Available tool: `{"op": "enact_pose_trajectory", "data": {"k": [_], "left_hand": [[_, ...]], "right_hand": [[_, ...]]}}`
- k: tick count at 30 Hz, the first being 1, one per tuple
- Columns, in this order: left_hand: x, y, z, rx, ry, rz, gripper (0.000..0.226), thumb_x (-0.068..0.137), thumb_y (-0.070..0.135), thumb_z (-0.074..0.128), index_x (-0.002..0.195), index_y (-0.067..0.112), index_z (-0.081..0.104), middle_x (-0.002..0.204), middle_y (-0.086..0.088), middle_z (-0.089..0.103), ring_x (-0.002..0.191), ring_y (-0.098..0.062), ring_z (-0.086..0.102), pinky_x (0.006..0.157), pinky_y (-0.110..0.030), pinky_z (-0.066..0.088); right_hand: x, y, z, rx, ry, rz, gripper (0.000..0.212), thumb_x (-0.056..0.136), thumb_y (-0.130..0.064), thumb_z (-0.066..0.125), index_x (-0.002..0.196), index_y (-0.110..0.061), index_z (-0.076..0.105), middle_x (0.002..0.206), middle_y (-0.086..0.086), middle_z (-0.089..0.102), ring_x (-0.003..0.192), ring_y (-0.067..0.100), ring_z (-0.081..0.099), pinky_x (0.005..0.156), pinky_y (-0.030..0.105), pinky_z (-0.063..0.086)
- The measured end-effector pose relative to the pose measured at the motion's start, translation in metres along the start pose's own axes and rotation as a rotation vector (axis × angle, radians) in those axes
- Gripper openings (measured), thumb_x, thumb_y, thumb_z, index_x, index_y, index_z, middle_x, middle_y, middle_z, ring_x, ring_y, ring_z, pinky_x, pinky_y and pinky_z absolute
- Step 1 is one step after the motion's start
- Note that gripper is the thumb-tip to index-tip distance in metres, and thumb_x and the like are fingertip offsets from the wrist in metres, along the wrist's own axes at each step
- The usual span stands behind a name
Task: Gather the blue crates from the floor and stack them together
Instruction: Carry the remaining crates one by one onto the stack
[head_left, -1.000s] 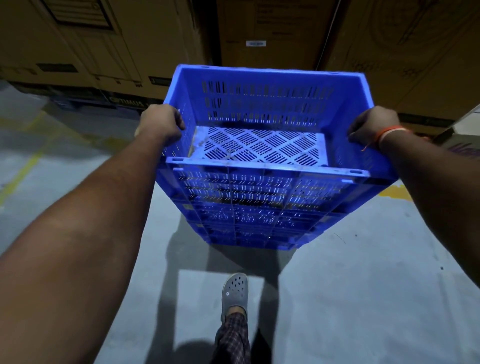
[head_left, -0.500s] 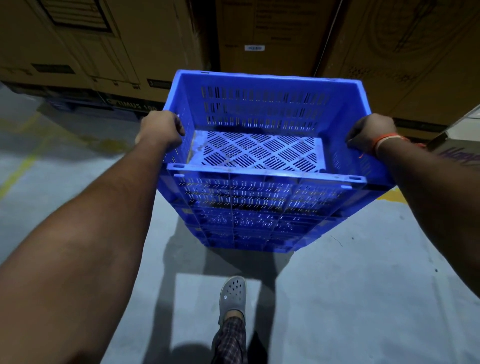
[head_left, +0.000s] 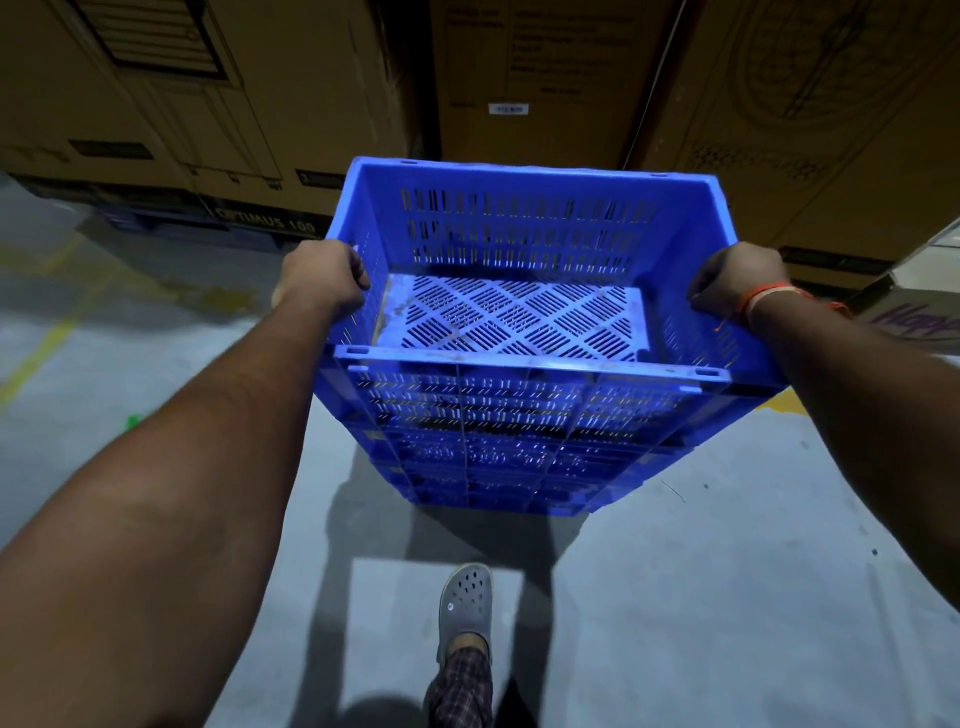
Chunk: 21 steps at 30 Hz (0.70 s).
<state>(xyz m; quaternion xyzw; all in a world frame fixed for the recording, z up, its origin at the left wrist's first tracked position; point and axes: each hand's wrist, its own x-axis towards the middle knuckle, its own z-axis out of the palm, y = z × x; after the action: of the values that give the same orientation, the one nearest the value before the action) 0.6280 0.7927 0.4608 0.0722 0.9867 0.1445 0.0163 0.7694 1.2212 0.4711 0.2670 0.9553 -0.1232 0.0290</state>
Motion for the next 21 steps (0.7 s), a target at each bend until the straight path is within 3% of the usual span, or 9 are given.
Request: {"op": "enact_pose_trajectory", "data": {"k": [9, 16, 21], "left_hand": [[-0.0002, 0.0005, 0.0001, -0.007, 0.010, -0.016, 0.016, 0.073, 0.011, 0.067, 0.080, 0.023, 0.076, 0.094, -0.006, 0.073, 0.096, -0.031, 0.067, 0.089, -0.034, 0.054], [0.0015, -0.0016, -0.0015, -0.027, -0.030, -0.009, 0.018, 0.069, 0.010, 0.065, 0.064, 0.027, 0.066, 0.089, -0.003, 0.073, 0.092, -0.029, 0.068, 0.084, -0.033, 0.055], [0.0041, 0.0018, -0.0039, -0.047, -0.036, -0.004, 0.018, 0.070, 0.009, 0.063, 0.069, 0.025, 0.070, 0.088, -0.003, 0.073, 0.091, -0.028, 0.068, 0.084, -0.032, 0.055]], "right_hand": [[-0.0026, -0.0026, -0.0034, -0.004, -0.017, -0.014, 0.006, 0.071, -0.014, 0.075, 0.074, -0.019, 0.073, 0.080, 0.006, 0.069, 0.090, 0.029, 0.066, 0.080, 0.031, 0.051], [-0.0004, 0.0022, 0.0000, 0.008, 0.000, -0.039, 0.009, 0.072, -0.014, 0.075, 0.080, -0.018, 0.076, 0.089, 0.008, 0.073, 0.092, 0.029, 0.066, 0.083, 0.032, 0.051], [0.0027, 0.0056, 0.0019, -0.001, -0.018, -0.034, 0.011, 0.072, -0.014, 0.077, 0.081, -0.020, 0.075, 0.091, 0.009, 0.073, 0.090, 0.029, 0.065, 0.074, 0.027, 0.042]]}}
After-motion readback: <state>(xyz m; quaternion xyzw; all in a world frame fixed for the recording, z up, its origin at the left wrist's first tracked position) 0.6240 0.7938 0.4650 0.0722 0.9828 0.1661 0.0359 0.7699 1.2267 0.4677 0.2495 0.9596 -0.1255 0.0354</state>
